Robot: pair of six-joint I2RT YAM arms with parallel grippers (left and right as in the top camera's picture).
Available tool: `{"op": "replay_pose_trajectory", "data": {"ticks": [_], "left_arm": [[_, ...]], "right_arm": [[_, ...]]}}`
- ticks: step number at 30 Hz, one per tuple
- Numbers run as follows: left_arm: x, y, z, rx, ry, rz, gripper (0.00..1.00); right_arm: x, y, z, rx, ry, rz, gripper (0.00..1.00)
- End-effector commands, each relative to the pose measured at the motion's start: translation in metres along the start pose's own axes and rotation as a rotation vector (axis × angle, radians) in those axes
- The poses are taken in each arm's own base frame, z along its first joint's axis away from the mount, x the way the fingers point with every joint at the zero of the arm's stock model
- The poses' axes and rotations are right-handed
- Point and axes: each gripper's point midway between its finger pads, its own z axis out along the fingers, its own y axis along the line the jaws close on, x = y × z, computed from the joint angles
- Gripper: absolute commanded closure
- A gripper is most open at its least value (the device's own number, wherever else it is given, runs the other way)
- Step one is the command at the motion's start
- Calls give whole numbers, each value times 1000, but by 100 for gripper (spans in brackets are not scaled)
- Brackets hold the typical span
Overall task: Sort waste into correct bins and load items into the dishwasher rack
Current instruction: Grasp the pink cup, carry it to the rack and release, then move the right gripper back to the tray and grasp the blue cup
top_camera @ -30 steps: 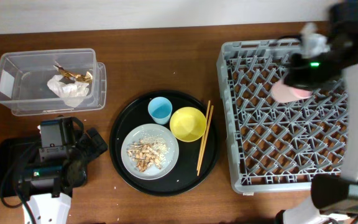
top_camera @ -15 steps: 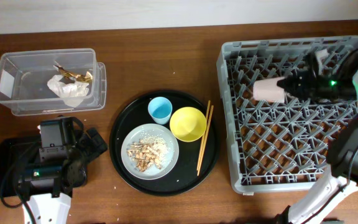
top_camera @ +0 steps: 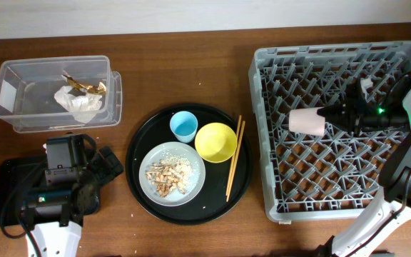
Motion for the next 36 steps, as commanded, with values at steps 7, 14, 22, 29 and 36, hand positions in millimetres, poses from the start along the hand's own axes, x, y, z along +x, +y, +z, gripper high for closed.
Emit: {"op": "replay_pose_trajectory", "data": {"ticks": [7,14,22,29,36], "left_arm": [[-5,0,-5,3,-21,-15,1],[-5,0,-5,3,-21,-15,1],[-5,0,-5,3,-21,-15,1],[-5,0,-5,3,-21,-15,1],[-5,0,-5,3,-21,-15,1]], "right_arm": [[11,-25,-9,108,49,49,85],[23,-15,-44,175,-14,52,78],[51,30,-81,397,-164,-60,69],[100,103,-22,465,-62,-392,67],[159,124,122,645,211,-570,1]]}}
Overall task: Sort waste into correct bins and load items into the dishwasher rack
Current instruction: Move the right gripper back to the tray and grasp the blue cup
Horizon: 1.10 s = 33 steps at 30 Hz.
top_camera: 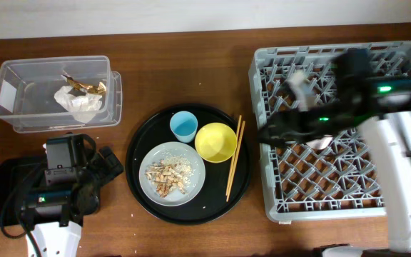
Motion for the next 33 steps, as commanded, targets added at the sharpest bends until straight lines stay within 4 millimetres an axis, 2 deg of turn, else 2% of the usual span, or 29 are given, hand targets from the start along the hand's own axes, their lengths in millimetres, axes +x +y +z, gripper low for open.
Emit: {"op": "replay_pose_trajectory", "data": {"ticks": [1,2,4,7,9,13,15,17,19,21,23,25,27,28,31,32,33], "left_arm": [[-5,0,-5,3,-21,-15,1],[-5,0,-5,3,-21,-15,1],[-6,0,-5,3,-21,-15,1],[-5,0,-5,3,-21,-15,1],[-5,0,-5,3,-21,-15,1],[-5,0,-5,3,-21,-15,1],[-5,0,-5,3,-21,-15,1],[-5,0,-5,3,-21,-15,1],[-6,0,-5,3,-21,-16,1],[-5,0,-5,3,-21,-15,1],[-5,0,-5,3,-21,-15,1],[-5,0,-5,3,-21,-15,1],[-6,0,-5,3,-21,-15,1],[-6,0,-5,3,-21,-16,1],[-5,0,-5,3,-21,-15,1],[-6,0,-5,3,-21,-15,1],[-6,0,-5,3,-21,-16,1]], "right_arm": [[-1,1,36,254,38,116,1],[-2,-2,47,375,22,129,1],[-3,5,60,464,2,103,1],[-5,25,74,438,-6,25,1],[-5,28,76,432,-9,13,1],[-32,30,81,427,-102,-19,1],[-52,31,92,409,-143,-87,1],[-73,28,111,394,-178,-116,2],[-85,27,133,379,-175,-182,1],[-94,24,173,372,-147,-297,1],[-97,26,201,363,-131,-365,1],[-99,31,224,347,-139,-396,6],[-97,38,239,334,-134,-442,21],[-96,40,244,334,-132,-454,25],[-93,30,256,397,-123,-461,26],[-91,25,262,401,-107,-458,35],[-87,21,270,407,-84,-469,39]]}}
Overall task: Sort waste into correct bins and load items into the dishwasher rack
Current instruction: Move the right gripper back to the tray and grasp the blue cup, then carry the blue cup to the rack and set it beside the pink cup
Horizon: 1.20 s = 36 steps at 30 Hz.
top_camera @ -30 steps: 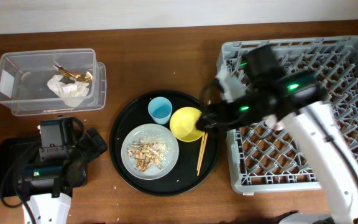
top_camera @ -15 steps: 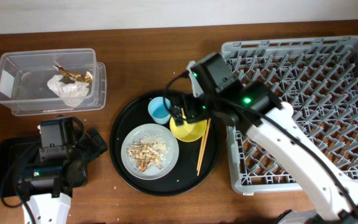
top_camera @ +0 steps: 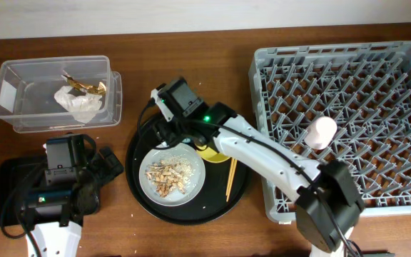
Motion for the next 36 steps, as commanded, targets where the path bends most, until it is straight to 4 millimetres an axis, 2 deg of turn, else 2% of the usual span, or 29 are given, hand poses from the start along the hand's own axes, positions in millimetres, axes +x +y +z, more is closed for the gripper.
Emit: {"op": "replay_pose_trajectory", "data": {"ticks": [1,3,7,9,15,19,23,25,26,27,29,32,34,36], "left_arm": [[-6,0,-5,3,-21,-16,1],[-6,0,-5,3,-21,-16,1],[-6,0,-5,3,-21,-15,1],[-5,0,-5,3,-21,-15,1],[-6,0,-5,3,-21,-16,1],[-5,0,-5,3,-21,-15,1],[-5,0,-5,3,-21,-15,1],[-6,0,-5,3,-21,-15,1],[-5,0,-5,3,-21,-15,1],[-5,0,-5,3,-21,-15,1],[-5,0,-5,3,-21,-15,1],[-5,0,-5,3,-21,-15,1],[-5,0,-5,3,-21,-15,1],[-6,0,-5,3,-21,-16,1]], "right_arm": [[18,-4,27,44,64,-46,39],[29,-7,39,61,99,-47,38],[39,-9,45,69,135,-47,44],[41,-8,45,68,143,-49,56],[51,-10,54,74,176,-48,57],[50,-10,54,74,173,-49,59],[42,-9,52,72,153,-48,81],[29,-7,45,70,129,-48,83],[20,-5,40,69,118,-48,93],[10,-4,32,68,106,-42,96],[-12,-1,12,70,79,-41,96],[-49,-7,-42,135,23,-36,96],[-66,-27,-83,219,-20,40,96],[-72,-57,-129,268,-41,116,96]]}}
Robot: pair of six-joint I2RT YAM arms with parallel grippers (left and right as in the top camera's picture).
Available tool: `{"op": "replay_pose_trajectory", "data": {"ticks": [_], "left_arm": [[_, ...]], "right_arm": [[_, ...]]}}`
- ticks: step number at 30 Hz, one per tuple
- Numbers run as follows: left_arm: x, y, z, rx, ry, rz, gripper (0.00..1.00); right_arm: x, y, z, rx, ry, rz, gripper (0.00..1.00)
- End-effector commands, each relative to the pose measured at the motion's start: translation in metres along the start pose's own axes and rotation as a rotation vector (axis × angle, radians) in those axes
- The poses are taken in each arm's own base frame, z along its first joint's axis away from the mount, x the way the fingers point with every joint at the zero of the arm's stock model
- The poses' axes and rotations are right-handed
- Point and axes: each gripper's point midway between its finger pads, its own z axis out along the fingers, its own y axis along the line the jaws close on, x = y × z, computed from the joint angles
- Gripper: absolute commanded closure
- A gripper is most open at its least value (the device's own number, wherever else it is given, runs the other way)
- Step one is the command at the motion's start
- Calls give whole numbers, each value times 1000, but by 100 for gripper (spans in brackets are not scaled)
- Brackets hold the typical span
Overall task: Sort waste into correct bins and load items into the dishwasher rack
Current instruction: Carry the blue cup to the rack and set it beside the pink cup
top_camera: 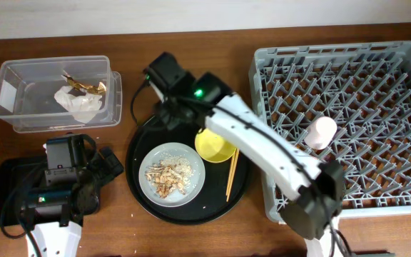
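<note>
My right gripper (179, 118) reaches over the back of the black round tray (140, 194), where the blue cup stood; the cup is hidden under it and the jaws cannot be made out. On the tray are a yellow bowl (217, 146), a grey plate with food scraps (168, 173) and chopsticks (230, 178). A pink cup (322, 132) stands in the grey dishwasher rack (377, 196). My left gripper (109, 163) rests at the lower left, its fingers together, holding nothing.
A clear plastic bin (20, 118) with a crumpled tissue (80, 106) and a gold wrapper stands at the back left. A black mat (9, 178) lies under the left arm. The right arm stretches diagonally from the rack's front corner over the tray.
The right gripper has shifted slightly toward the back of the tray. The blue cup, partly visible under it before, is now fully hidden. The left arm has not moved.
The right gripper held the pink cup over the rack. Then it was swinging left while the cup sat in the rack. Then it was over the tray at the blue cup, and now it covers that spot.
</note>
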Motion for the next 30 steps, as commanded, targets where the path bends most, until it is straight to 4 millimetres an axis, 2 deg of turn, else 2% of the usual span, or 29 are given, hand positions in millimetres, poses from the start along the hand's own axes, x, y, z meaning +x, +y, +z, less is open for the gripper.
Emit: {"op": "replay_pose_trajectory", "data": {"ticks": [1,4,6,7,9,11,13,16,18,20,23,25,27,30], "left_arm": [[-5,0,-5,3,-20,-15,1],[-5,0,-5,3,-20,-15,1],[-5,0,-5,3,-20,-16,1],[-5,0,-5,3,-20,-15,1],[-5,0,-5,3,-20,-15,1],[-5,0,-5,3,-20,-15,1],[-5,0,-5,3,-20,-15,1],[-5,0,-5,3,-20,-15,1],[-5,0,-5,3,-20,-16,1],[-5,0,-5,3,-20,-15,1],[-5,0,-5,3,-20,-16,1],[-5,0,-5,3,-20,-15,1],[-5,0,-5,3,-20,-15,1],[-5,0,-5,3,-20,-15,1]], "right_arm": [[-18,-71,-82,96,-103,160,96],[8,-133,-128,85,-85,306,96],[33,-171,-157,32,-72,430,96],[50,-186,-172,-17,-58,456,96],[77,-208,-184,-71,-20,505,96],[100,-217,-188,-186,8,566,96],[113,-208,-192,-385,-11,554,96],[129,-209,-181,-613,-92,602,96],[139,-221,-174,-693,-182,642,96],[151,-250,-169,-698,-277,715,96],[182,-296,-165,-647,-333,847,96],[194,-306,-164,-649,-329,911,96],[199,-305,-163,-670,-310,956,96],[190,-312,-167,-681,-390,926,96]]}}
